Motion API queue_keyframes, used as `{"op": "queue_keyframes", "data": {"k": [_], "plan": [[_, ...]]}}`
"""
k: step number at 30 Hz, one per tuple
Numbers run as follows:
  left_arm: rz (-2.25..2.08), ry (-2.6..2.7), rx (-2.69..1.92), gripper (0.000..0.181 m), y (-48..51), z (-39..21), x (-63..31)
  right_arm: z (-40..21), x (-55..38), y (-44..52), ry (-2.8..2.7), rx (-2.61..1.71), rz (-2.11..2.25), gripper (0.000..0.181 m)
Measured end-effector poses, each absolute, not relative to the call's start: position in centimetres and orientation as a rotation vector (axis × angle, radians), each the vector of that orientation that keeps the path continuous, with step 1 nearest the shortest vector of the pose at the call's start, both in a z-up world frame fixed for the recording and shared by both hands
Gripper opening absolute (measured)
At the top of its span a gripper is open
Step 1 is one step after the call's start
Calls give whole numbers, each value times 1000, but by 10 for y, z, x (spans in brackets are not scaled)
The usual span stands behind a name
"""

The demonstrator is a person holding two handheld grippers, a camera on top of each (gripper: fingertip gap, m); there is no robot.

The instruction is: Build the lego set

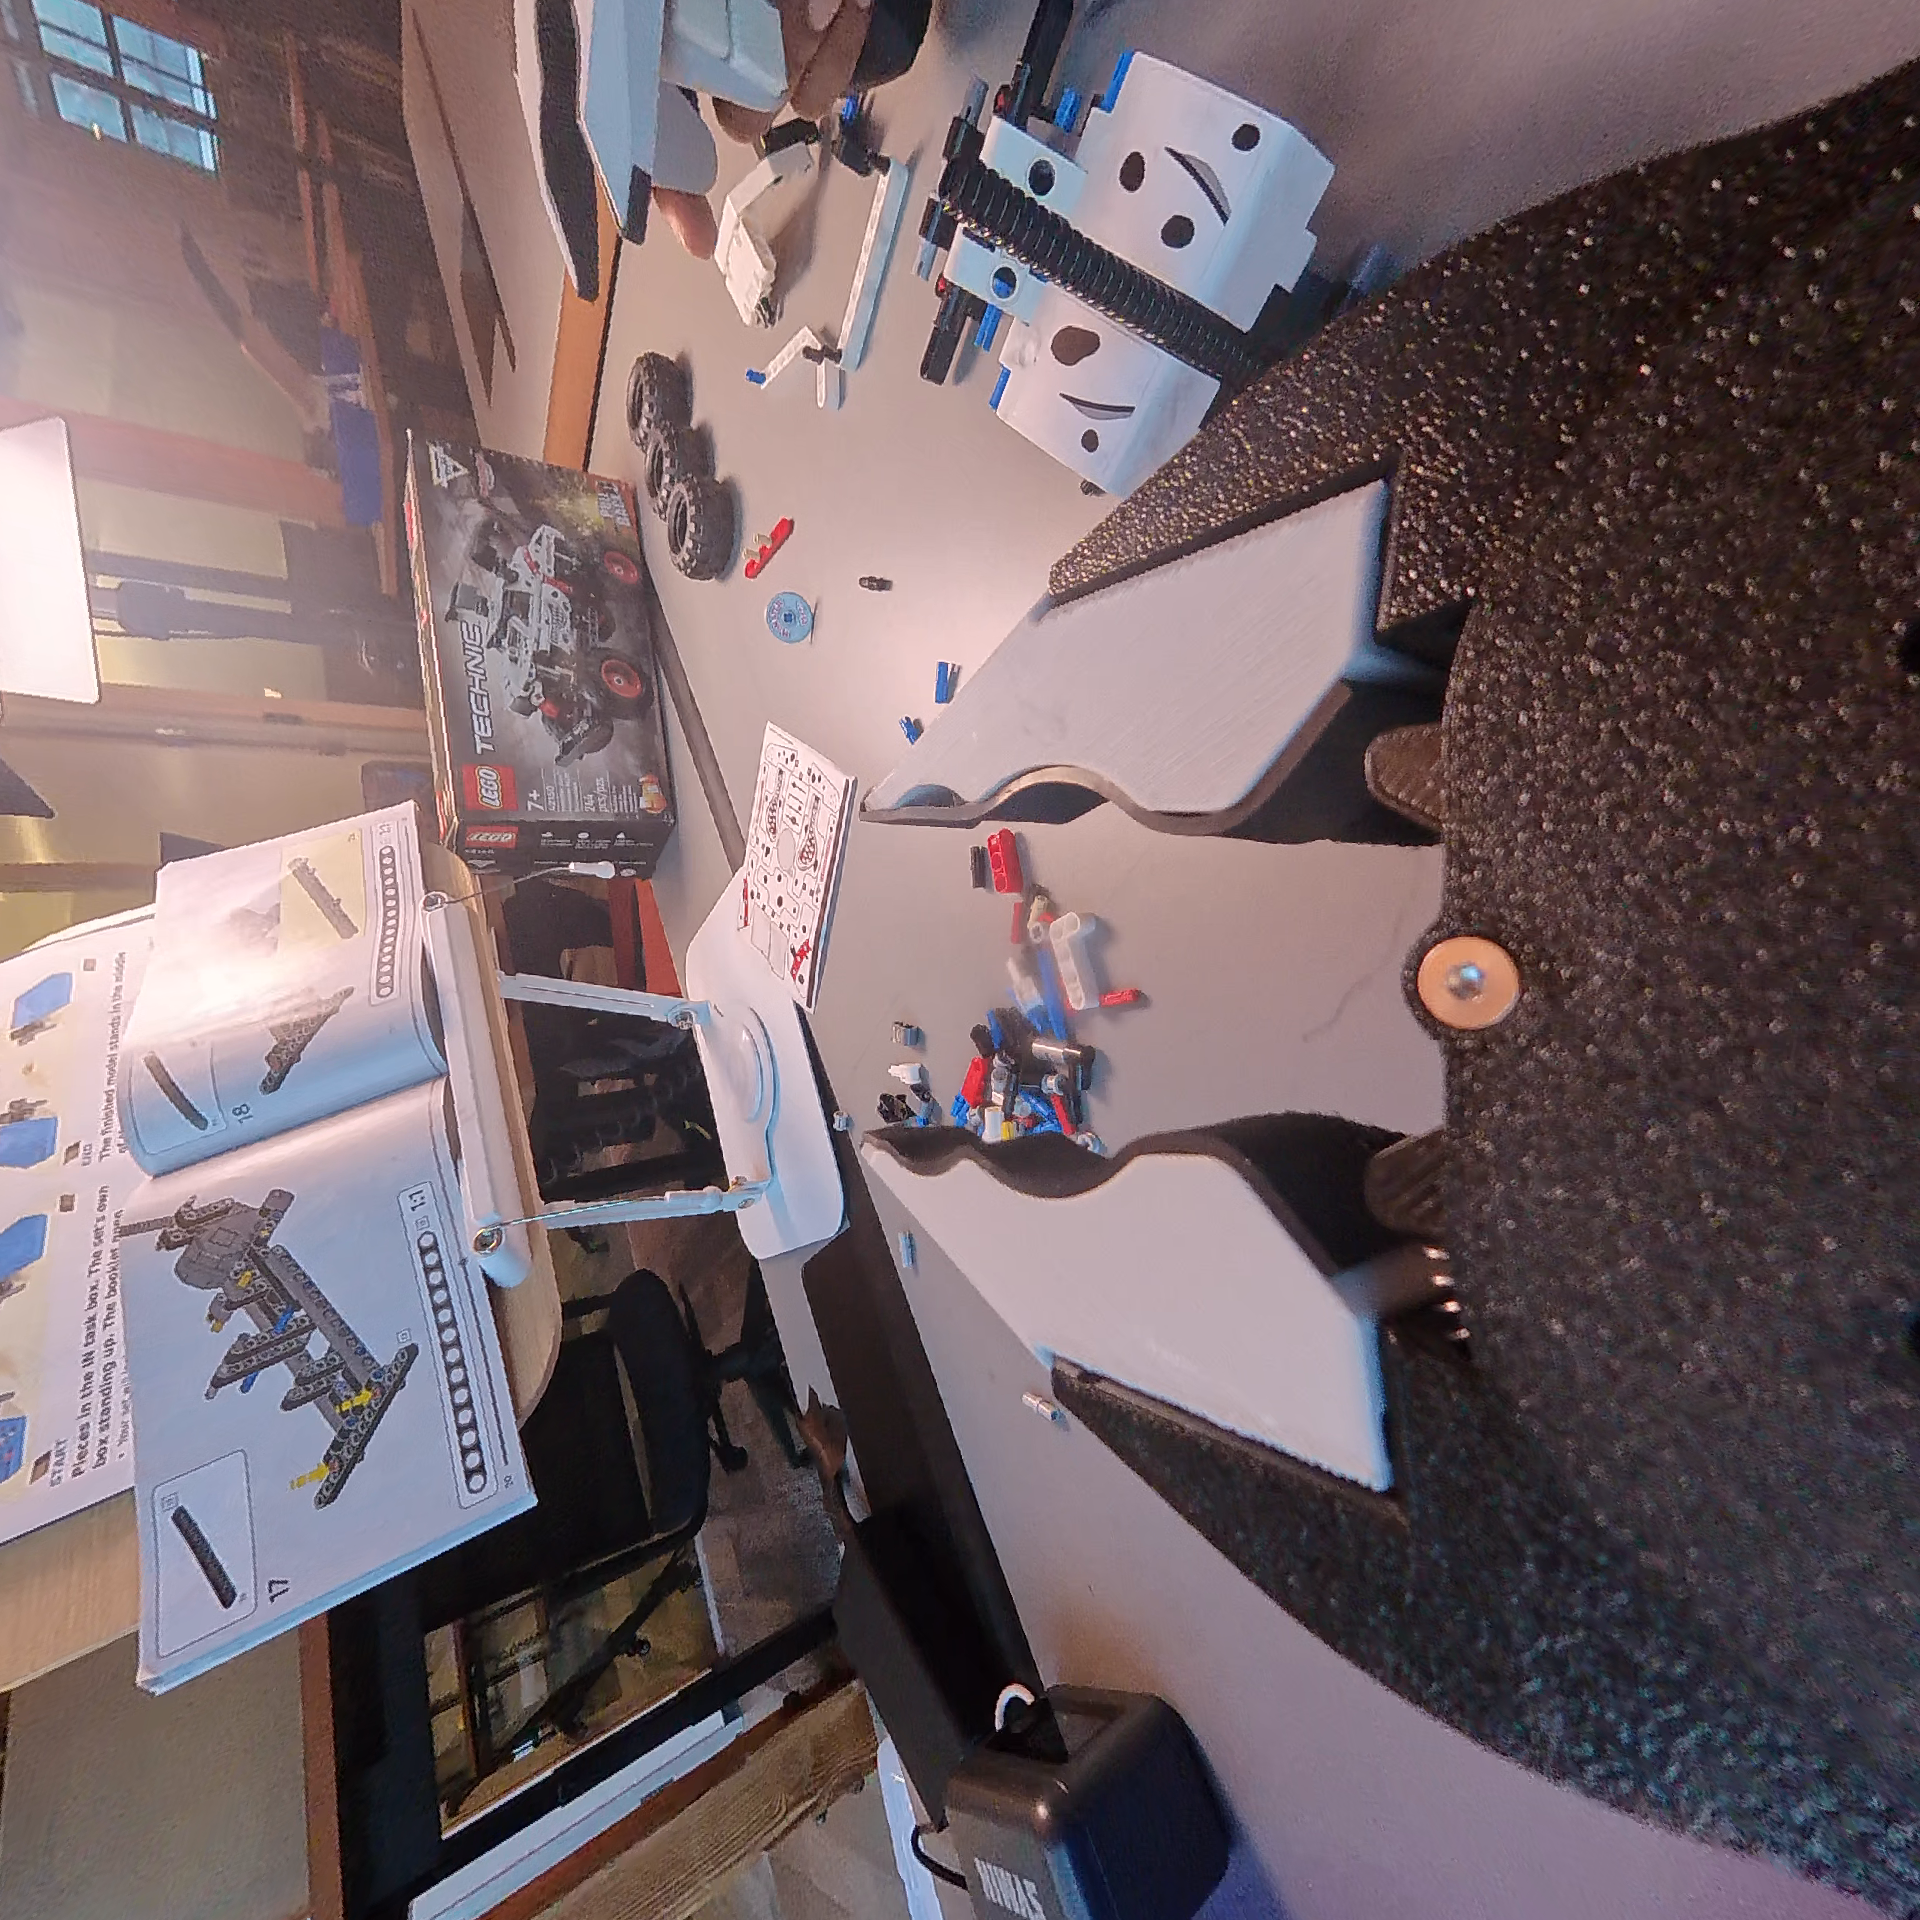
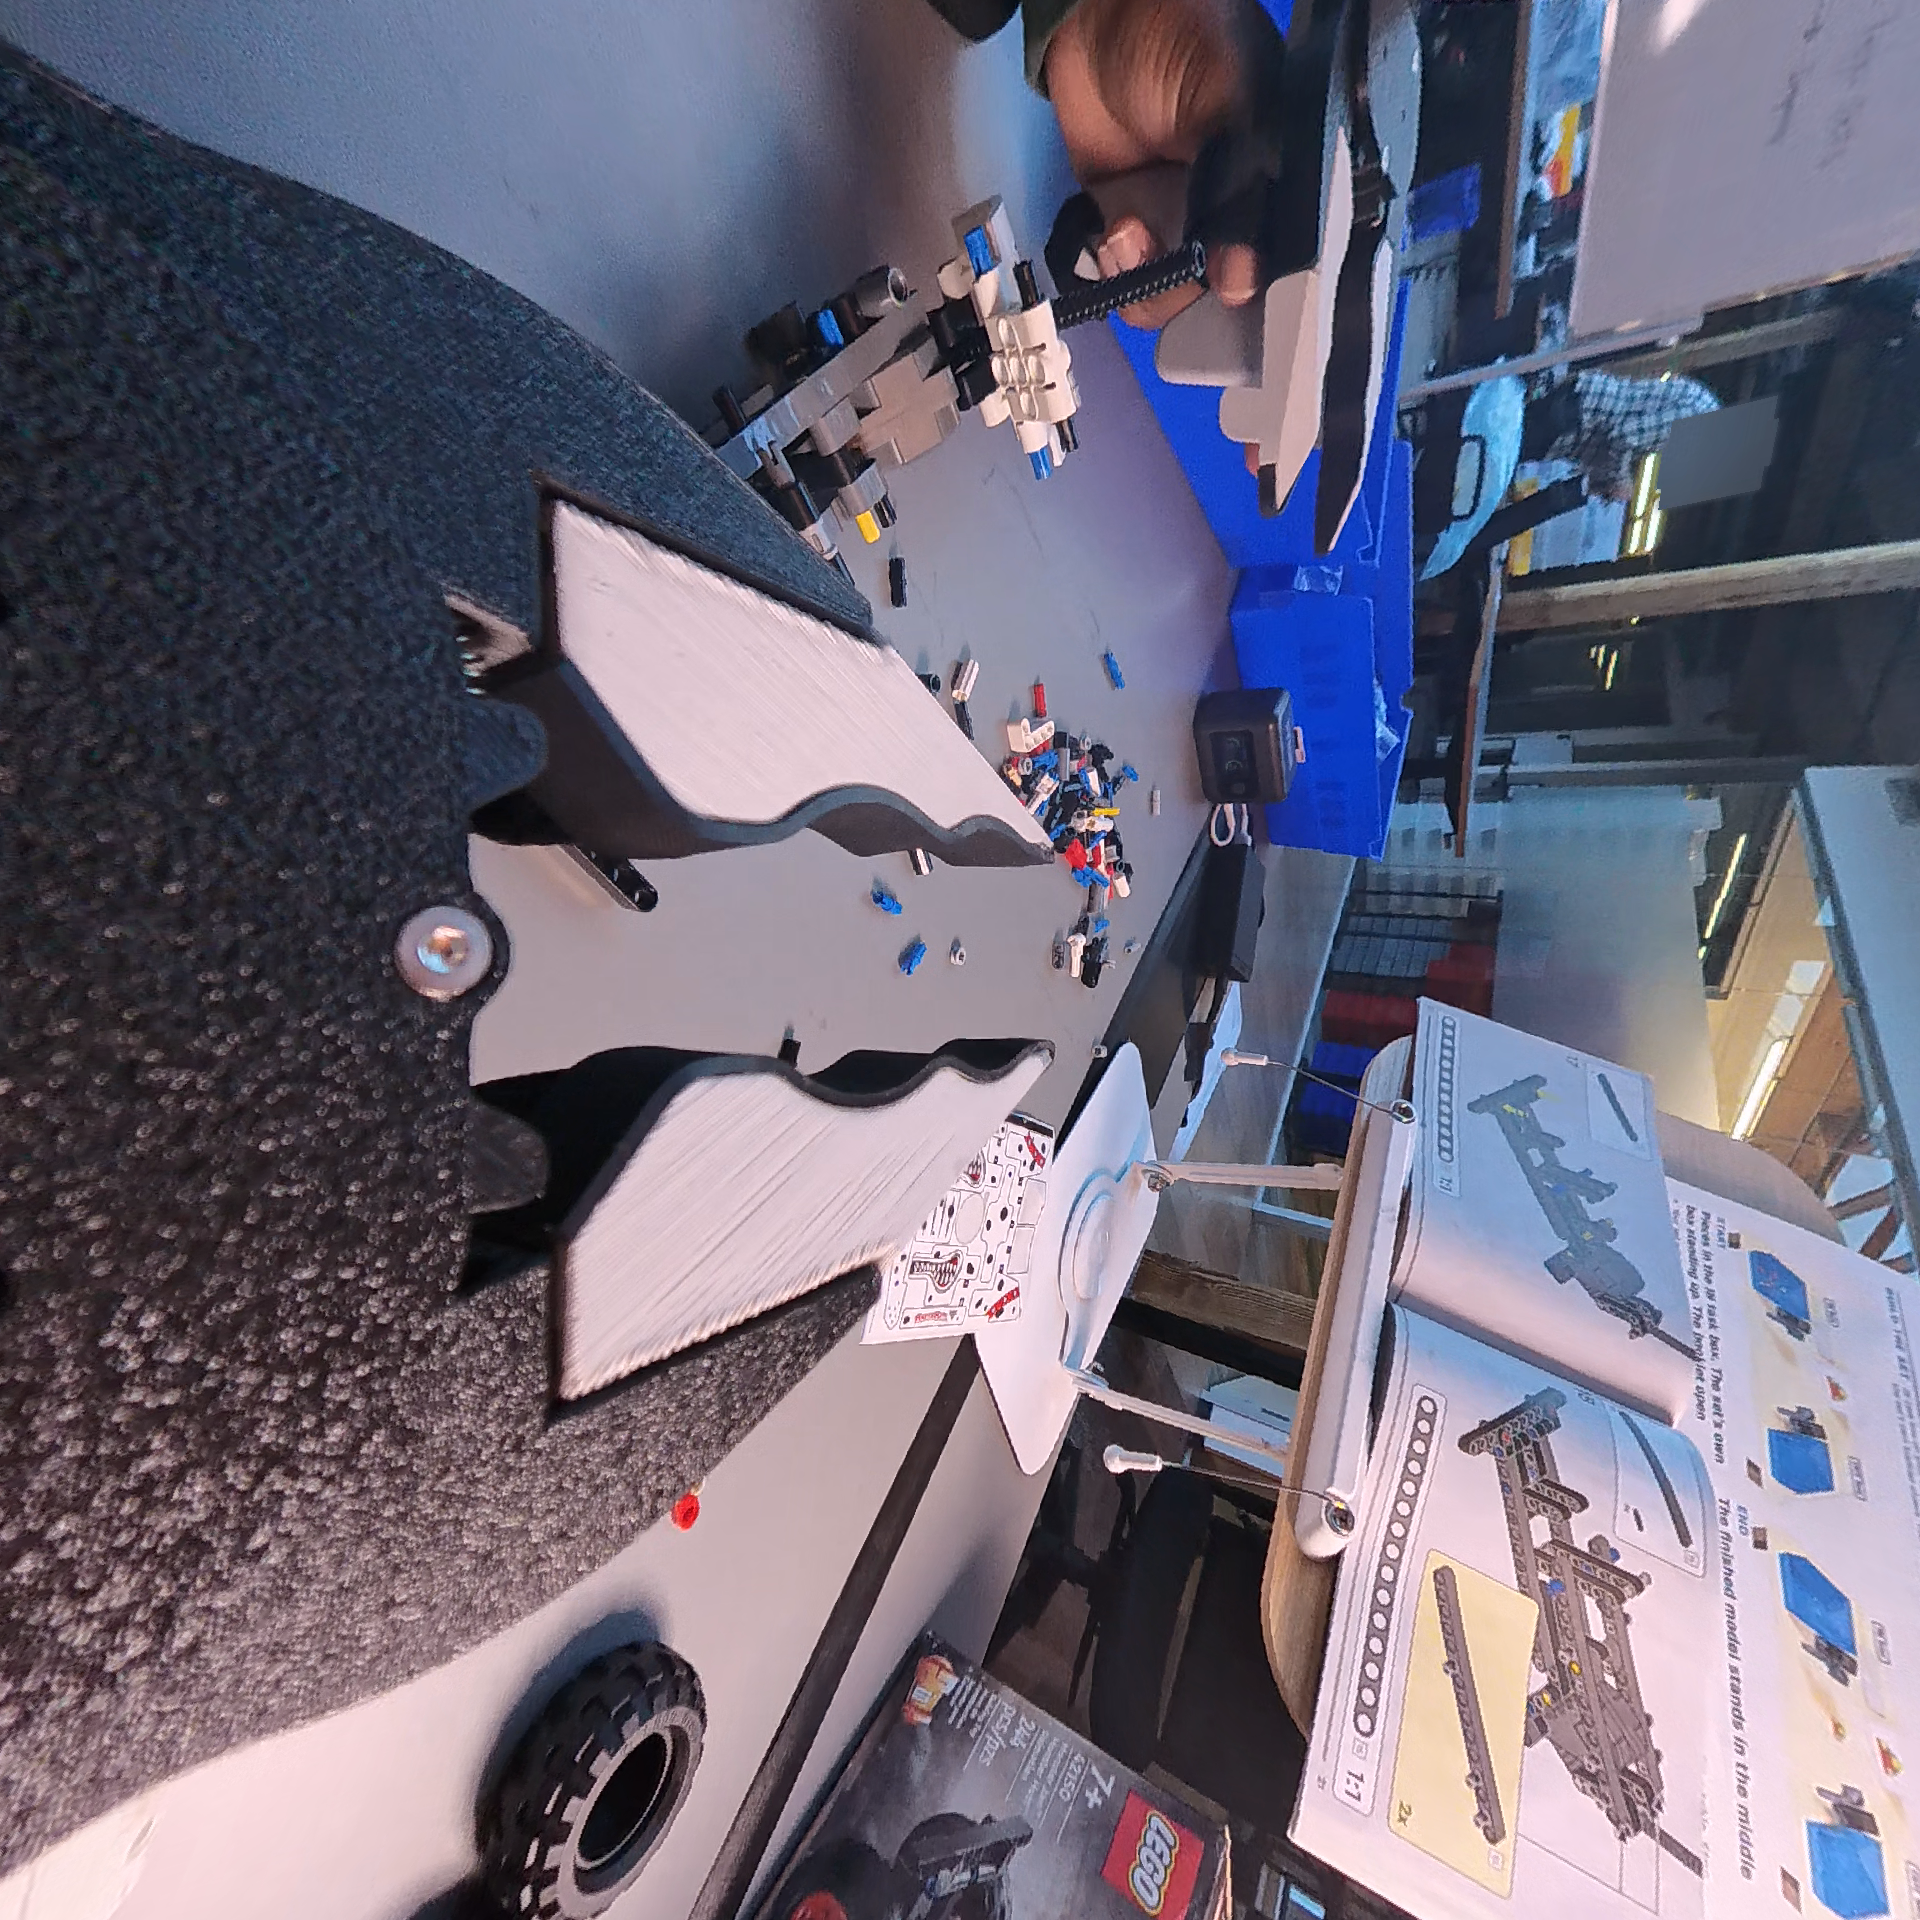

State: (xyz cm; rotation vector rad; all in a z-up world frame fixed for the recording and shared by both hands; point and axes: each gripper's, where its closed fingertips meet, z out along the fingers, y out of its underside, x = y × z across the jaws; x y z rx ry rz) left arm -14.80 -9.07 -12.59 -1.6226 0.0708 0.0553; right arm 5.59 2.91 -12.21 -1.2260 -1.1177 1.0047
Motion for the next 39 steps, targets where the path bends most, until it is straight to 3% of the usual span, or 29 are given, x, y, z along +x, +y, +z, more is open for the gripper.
{"op": "queue_keyframes", "data": {"k": [10,19,39], "plan": [[53,72,-1625,57,-90,-127,-148,-123,56,33,-1098,-1242,996,34],[38,74,-1625,58,-90,-126,-145,-123,56,39,-1063,-1263,992,45],[47,131,-1616,58,-91,-124,-133,-120,54,30,-1076,-1241,976,44]]}}
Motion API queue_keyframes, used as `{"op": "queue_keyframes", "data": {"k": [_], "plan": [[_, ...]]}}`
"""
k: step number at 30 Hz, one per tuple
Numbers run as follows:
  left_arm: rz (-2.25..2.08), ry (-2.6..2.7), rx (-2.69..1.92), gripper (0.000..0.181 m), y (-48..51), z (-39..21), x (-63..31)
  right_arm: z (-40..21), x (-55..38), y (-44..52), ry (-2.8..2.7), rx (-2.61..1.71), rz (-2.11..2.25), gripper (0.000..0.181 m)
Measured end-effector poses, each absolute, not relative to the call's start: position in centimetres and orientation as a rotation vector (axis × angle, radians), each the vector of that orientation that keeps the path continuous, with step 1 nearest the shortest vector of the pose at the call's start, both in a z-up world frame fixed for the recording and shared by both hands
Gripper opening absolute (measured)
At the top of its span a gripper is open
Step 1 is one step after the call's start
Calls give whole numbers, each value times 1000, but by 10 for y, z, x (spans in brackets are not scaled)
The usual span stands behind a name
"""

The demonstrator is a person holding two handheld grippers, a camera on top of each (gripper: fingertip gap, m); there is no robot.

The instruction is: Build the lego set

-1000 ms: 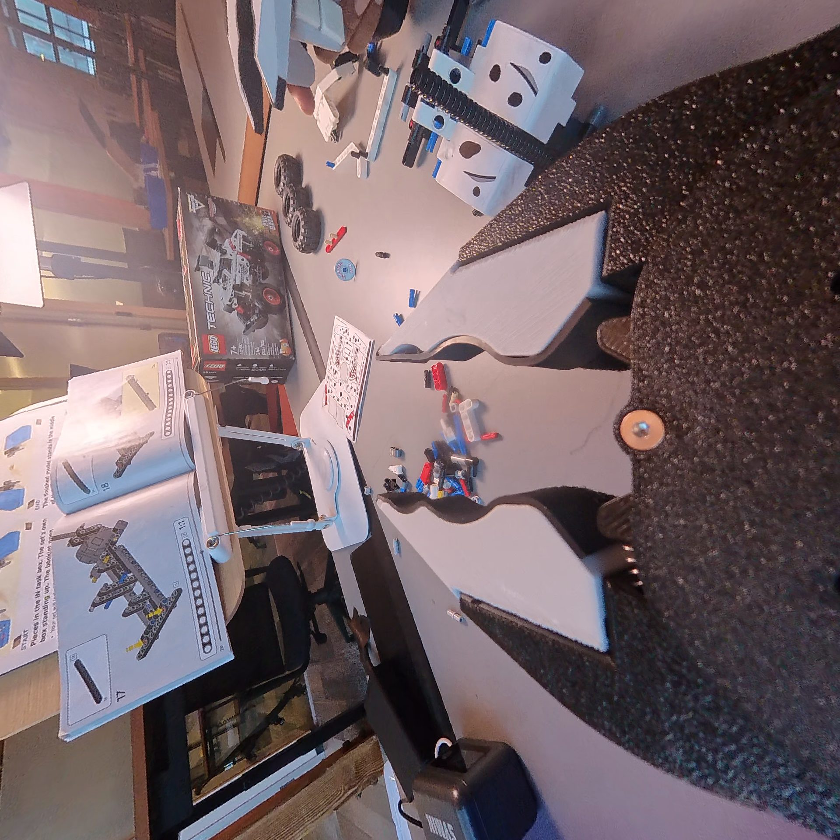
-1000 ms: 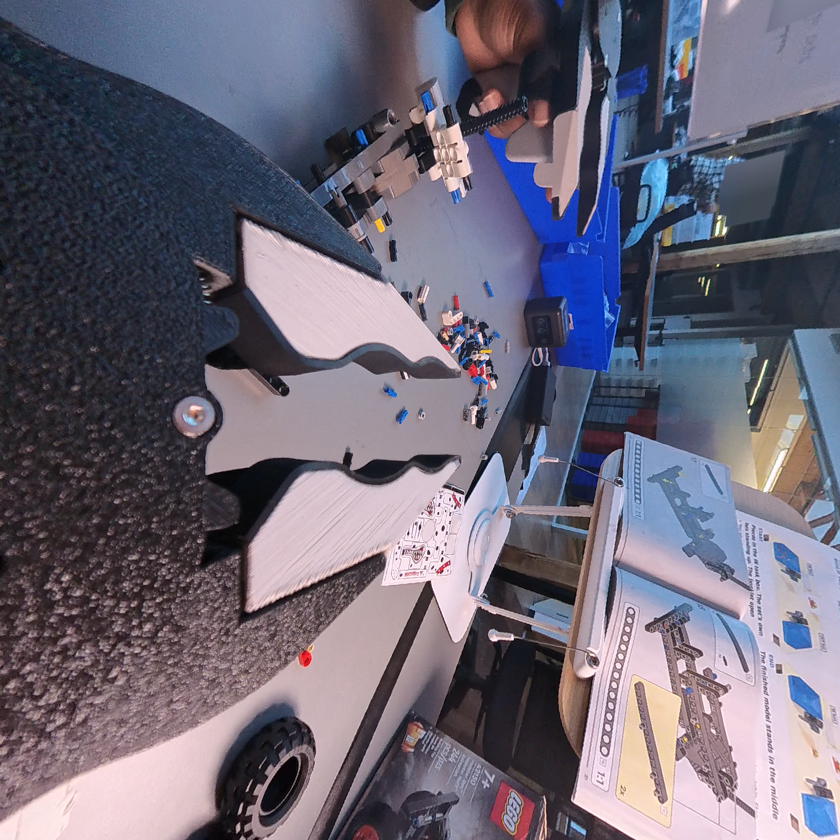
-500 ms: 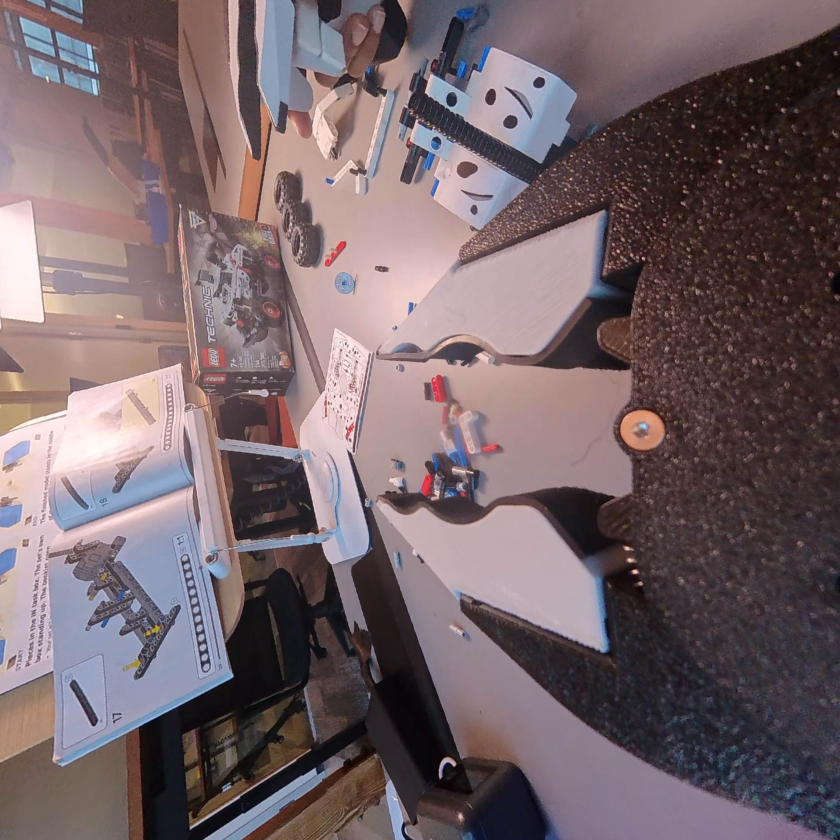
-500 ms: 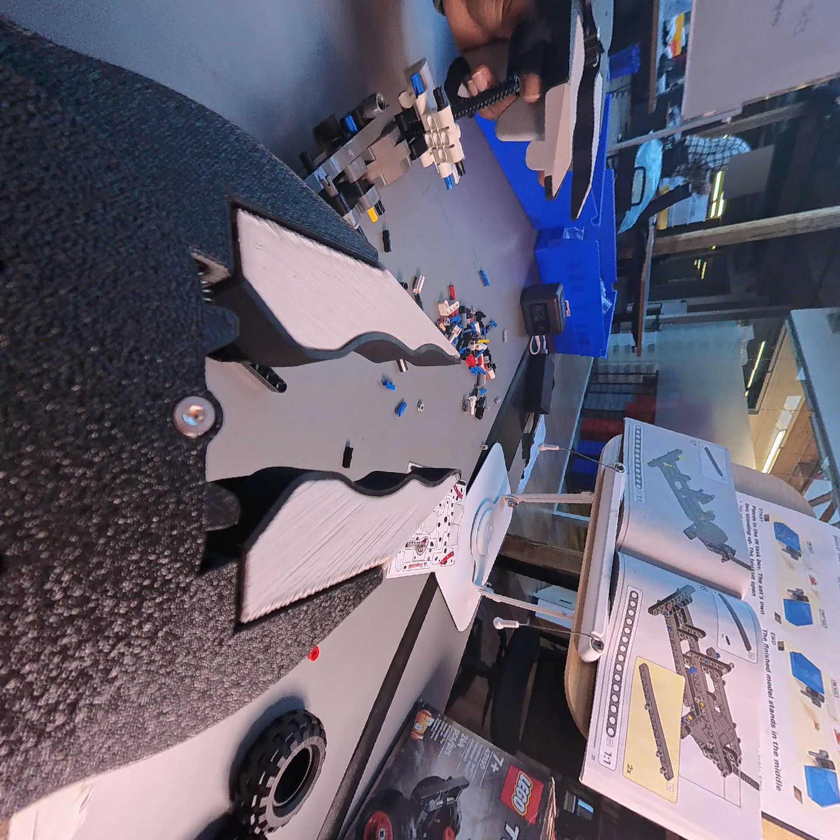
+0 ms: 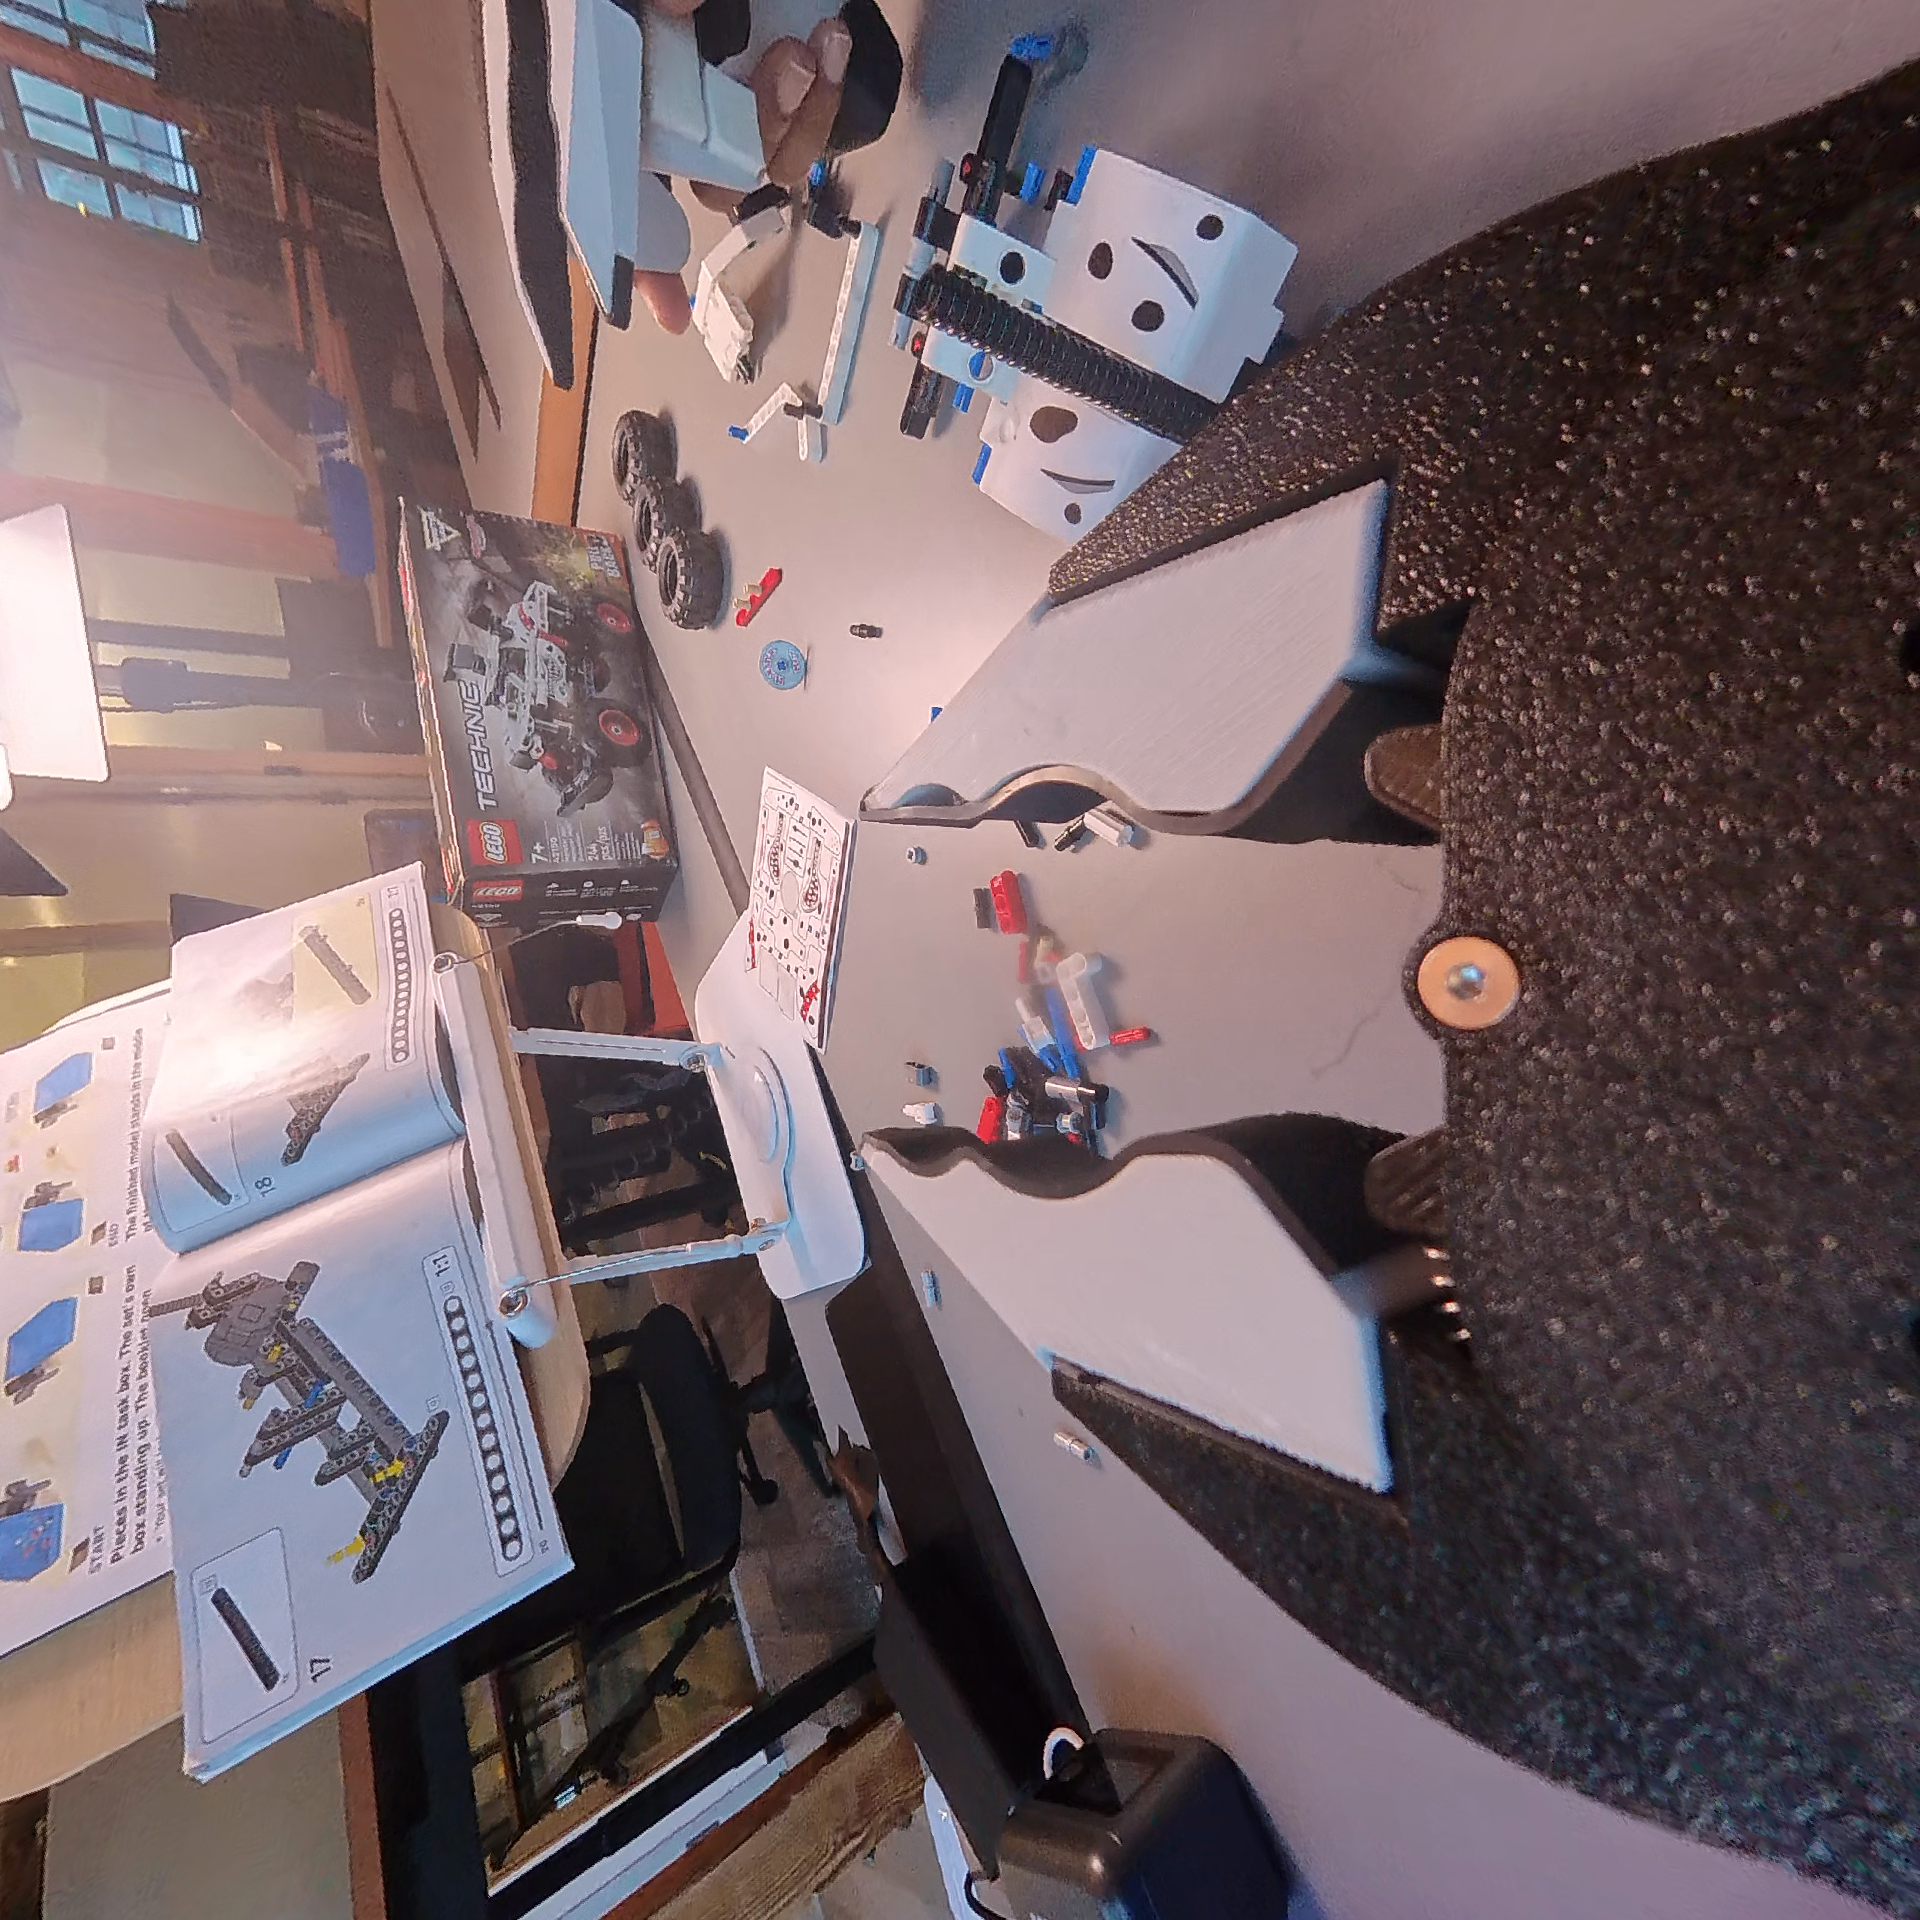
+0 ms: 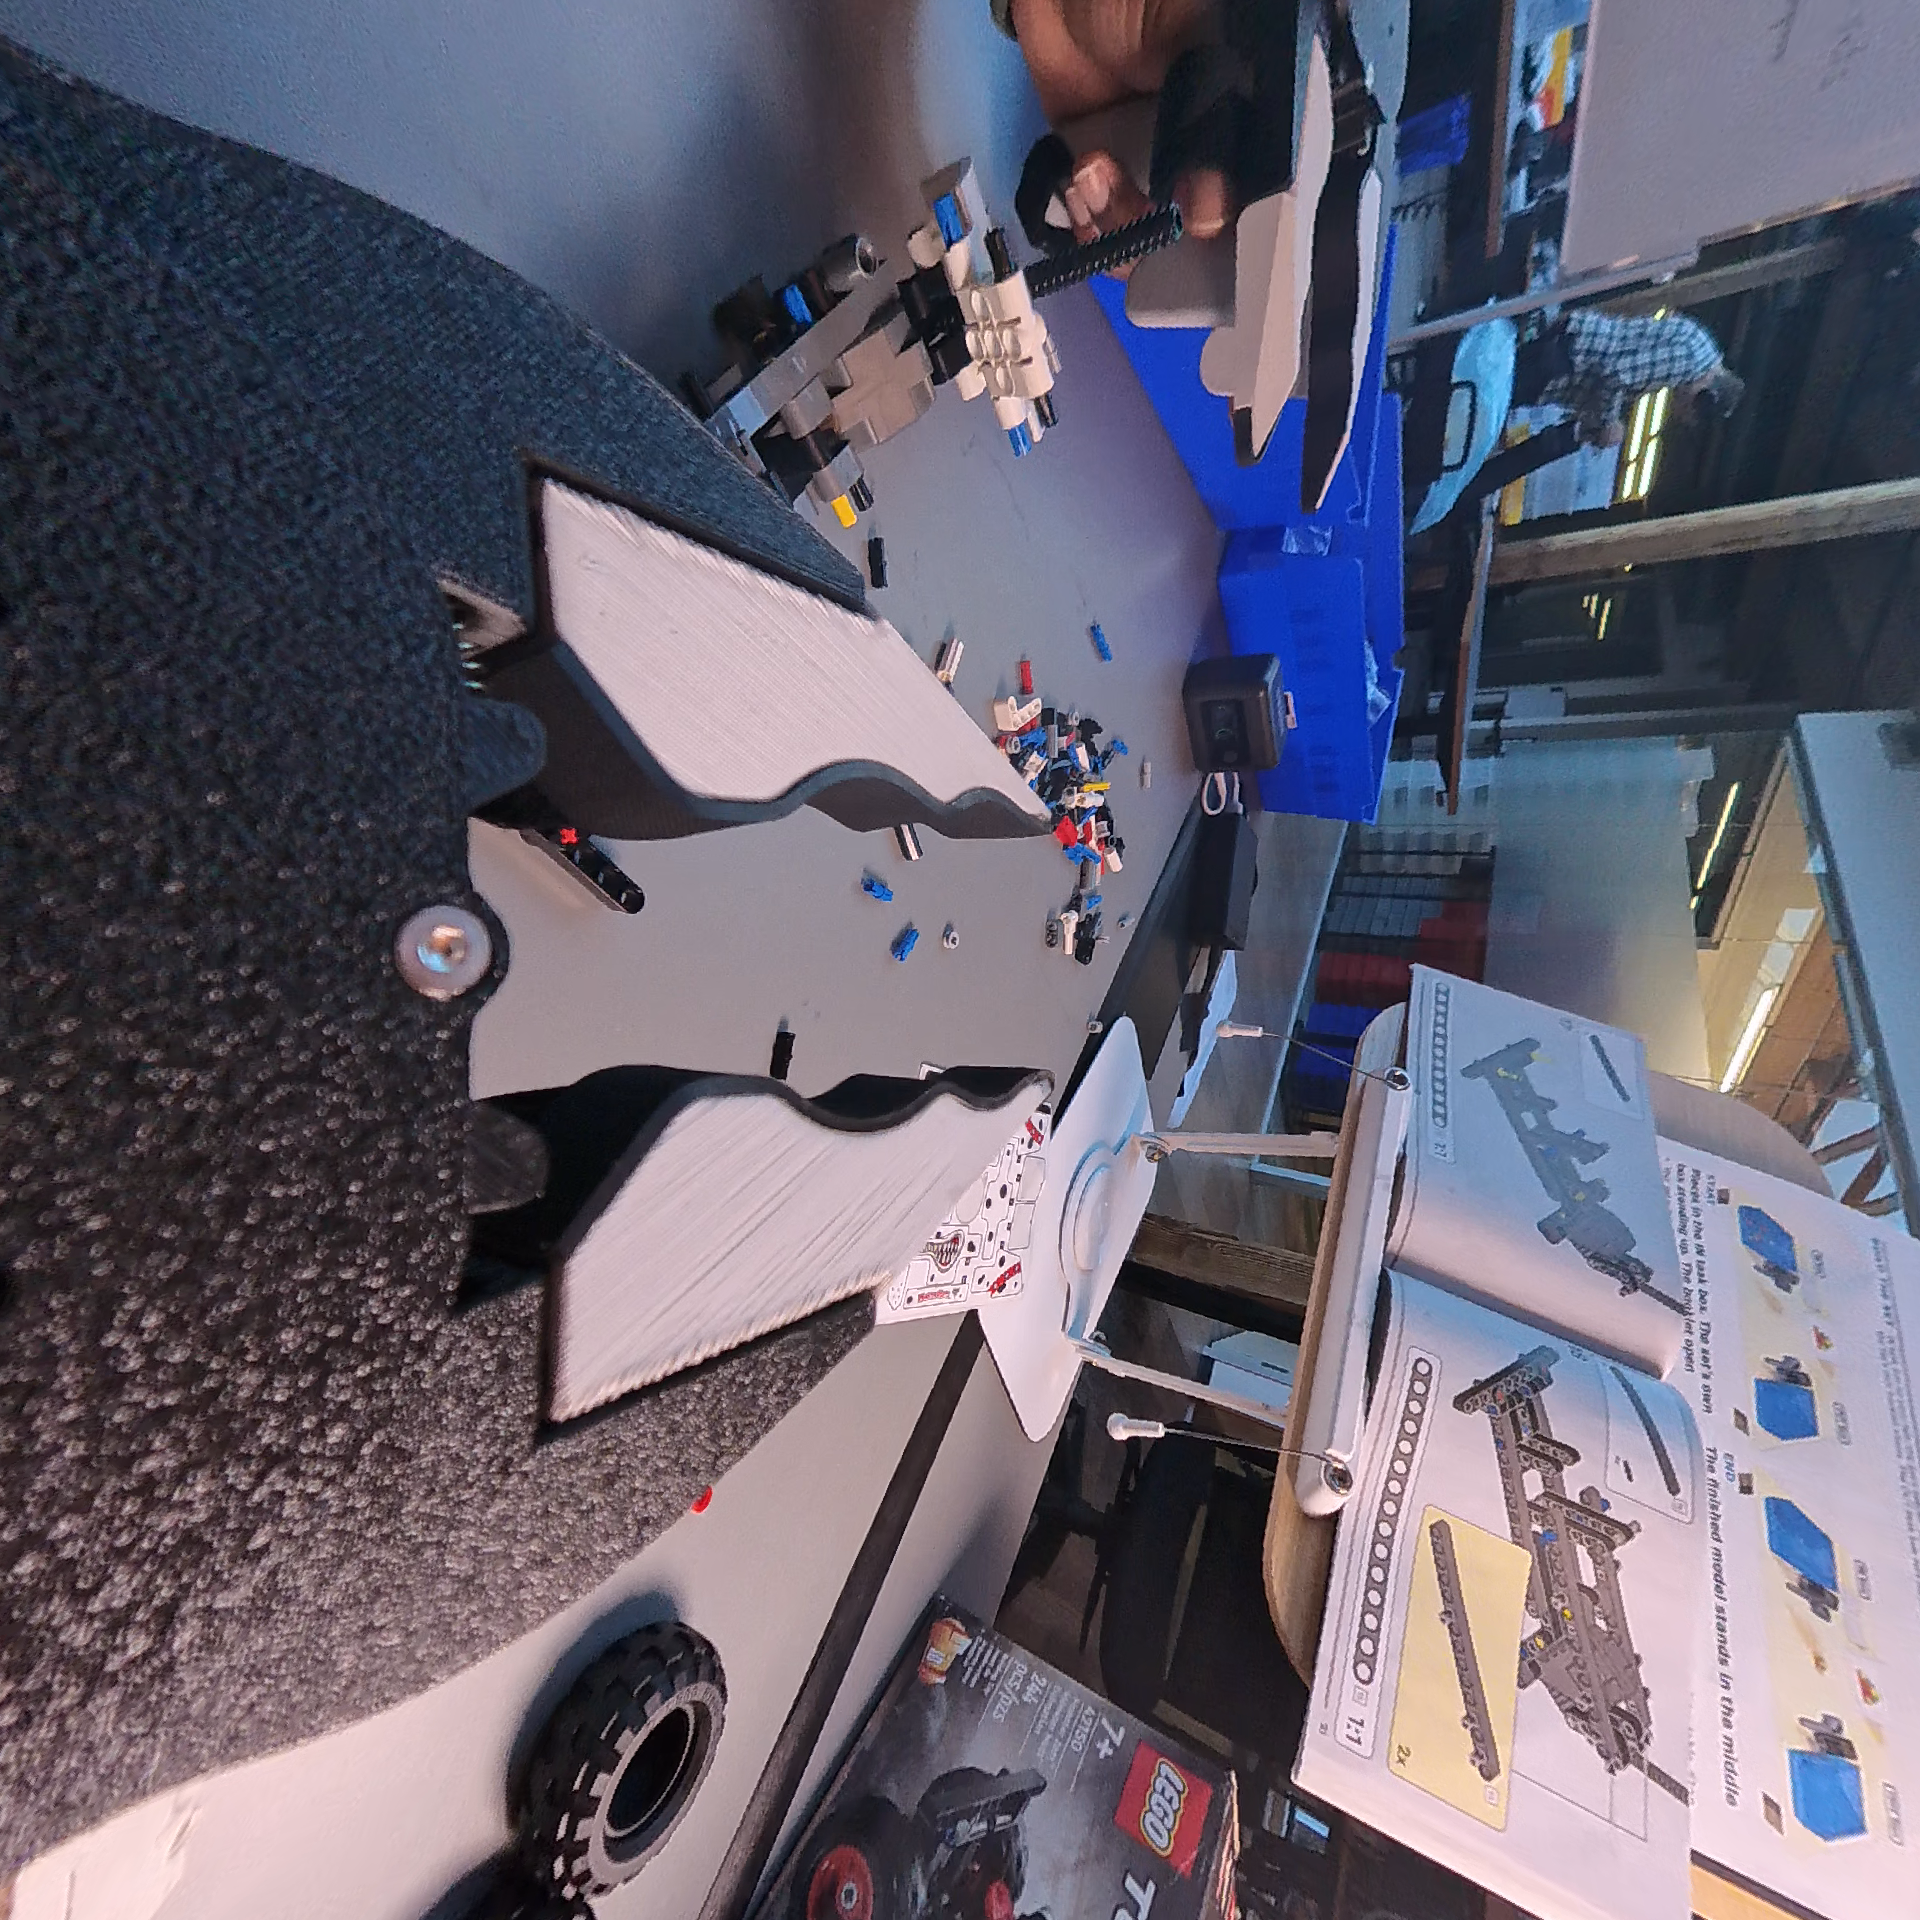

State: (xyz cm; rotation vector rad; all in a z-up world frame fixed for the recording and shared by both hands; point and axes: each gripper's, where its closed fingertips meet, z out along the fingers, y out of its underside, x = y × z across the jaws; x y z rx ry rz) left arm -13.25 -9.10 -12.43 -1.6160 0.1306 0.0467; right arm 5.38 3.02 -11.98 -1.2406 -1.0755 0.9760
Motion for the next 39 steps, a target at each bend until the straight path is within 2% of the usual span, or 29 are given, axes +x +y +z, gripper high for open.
{"op": "queue_keyframes", "data": {"k": [7,13,17,24,39], "plan": [[45,130,-1623,58,-90,-126,-131,-101,39,65,-1038,-1224,882,36],[62,123,-1633,57,-90,-128,-134,-26,-15,162,-901,-1138,722,14],[86,109,-1633,57,-92,-128,-140,-1,-61,235,-822,-1161,691,3],[69,89,-1660,57,-89,-136,-145,-15,-89,309,-763,-1243,622,0],[49,92,-1703,56,-82,-148,-144,-36,-80,340,-752,-1295,590,2]]}}
